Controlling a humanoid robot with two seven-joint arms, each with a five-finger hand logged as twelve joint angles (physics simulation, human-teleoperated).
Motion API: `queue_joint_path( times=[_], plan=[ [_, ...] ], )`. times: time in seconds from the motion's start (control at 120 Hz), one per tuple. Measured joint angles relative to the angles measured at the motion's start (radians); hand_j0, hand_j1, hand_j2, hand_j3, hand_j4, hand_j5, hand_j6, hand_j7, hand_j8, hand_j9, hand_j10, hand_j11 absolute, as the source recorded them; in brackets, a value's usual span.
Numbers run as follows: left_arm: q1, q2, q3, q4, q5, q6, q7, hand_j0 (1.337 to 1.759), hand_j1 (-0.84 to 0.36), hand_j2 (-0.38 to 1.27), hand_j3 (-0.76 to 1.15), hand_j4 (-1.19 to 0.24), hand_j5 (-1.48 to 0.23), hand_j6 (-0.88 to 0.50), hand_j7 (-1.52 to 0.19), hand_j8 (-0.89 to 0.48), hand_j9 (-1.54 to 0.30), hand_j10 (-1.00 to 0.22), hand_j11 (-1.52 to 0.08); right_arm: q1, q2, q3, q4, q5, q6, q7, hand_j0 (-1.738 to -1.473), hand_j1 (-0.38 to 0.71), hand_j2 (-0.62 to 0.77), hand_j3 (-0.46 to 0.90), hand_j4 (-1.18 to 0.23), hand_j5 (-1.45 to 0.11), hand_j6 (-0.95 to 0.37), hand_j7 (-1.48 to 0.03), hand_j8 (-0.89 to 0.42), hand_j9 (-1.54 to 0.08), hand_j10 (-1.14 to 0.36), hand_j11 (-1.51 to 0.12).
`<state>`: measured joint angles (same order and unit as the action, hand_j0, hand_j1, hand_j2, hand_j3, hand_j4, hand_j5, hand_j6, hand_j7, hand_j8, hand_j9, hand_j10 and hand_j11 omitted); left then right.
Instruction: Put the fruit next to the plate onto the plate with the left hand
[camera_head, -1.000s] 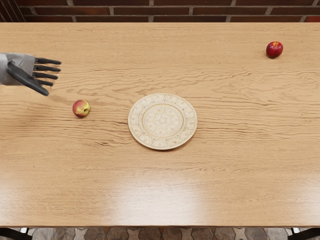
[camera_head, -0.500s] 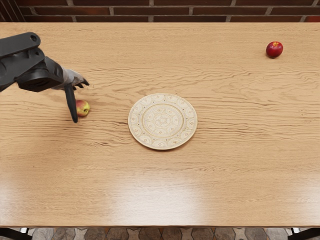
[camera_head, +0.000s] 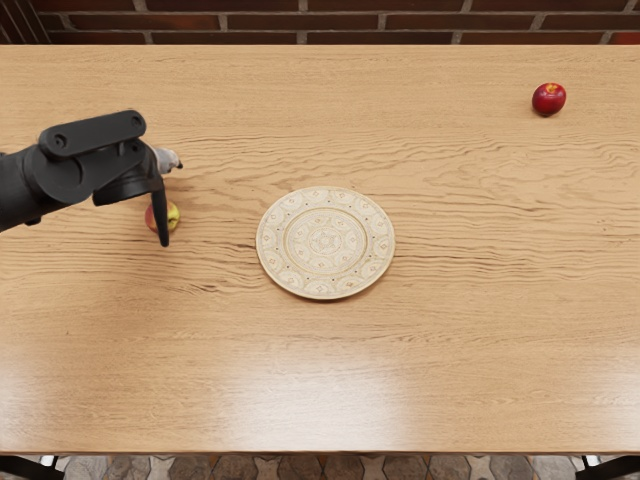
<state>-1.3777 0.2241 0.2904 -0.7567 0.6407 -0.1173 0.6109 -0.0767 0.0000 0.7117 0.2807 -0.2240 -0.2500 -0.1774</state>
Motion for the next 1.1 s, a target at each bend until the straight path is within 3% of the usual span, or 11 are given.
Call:
queue_joint_path(
  times=[0.075, 0.267, 0.942, 1.1],
  plan=[
    [0.013, -0.071, 0.047, 0.042, 0.0, 0.046, 0.0, 1.658, 0.28, 0.01, 0.0, -0.06, -0.08, -0.06, -0.08, -0.06, -0.08, -0.06, -0.08, 0.0, 0.0, 0.0, 0.0, 0.0, 0.0, 0.0, -1.658, -0.35, 0.0, 0.0, 0.0, 0.0, 0.0, 0.0, 0.0, 0.0, 0.0, 0.0],
    [0.026, -0.074, 0.103, 0.095, -0.001, 0.096, 0.0, 1.658, 0.21, 0.02, 0.0, -0.12, -0.15, -0.12, -0.15, -0.12, -0.15, -0.12, -0.15, 0.0, 0.0, 0.0, 0.0, 0.0, 0.0, 0.0, -1.658, -0.35, 0.0, 0.0, 0.0, 0.0, 0.0, 0.0, 0.0, 0.0, 0.0, 0.0],
    [0.019, -0.07, 0.119, 0.102, -0.011, 0.097, 0.0, 1.657, -0.26, 0.14, 0.0, -0.54, -0.71, -0.54, -0.71, -0.54, -0.71, -0.54, -0.71, 0.001, 0.0, 0.0, 0.0, 0.0, 0.0, 0.0, -1.658, -0.35, 0.0, 0.0, 0.0, 0.0, 0.0, 0.0, 0.0, 0.0, 0.0, 0.0],
    [0.016, -0.068, 0.119, 0.104, -0.013, 0.096, 0.0, 1.657, -0.31, 0.29, 0.0, -0.55, -0.82, -0.51, -0.82, -0.62, -0.83, -0.62, -0.83, 0.001, 0.0, 0.0, 0.0, 0.0, 0.0, 0.0, -1.658, -0.35, 0.0, 0.0, 0.0, 0.0, 0.0, 0.0, 0.0, 0.0, 0.0, 0.0]
  ],
)
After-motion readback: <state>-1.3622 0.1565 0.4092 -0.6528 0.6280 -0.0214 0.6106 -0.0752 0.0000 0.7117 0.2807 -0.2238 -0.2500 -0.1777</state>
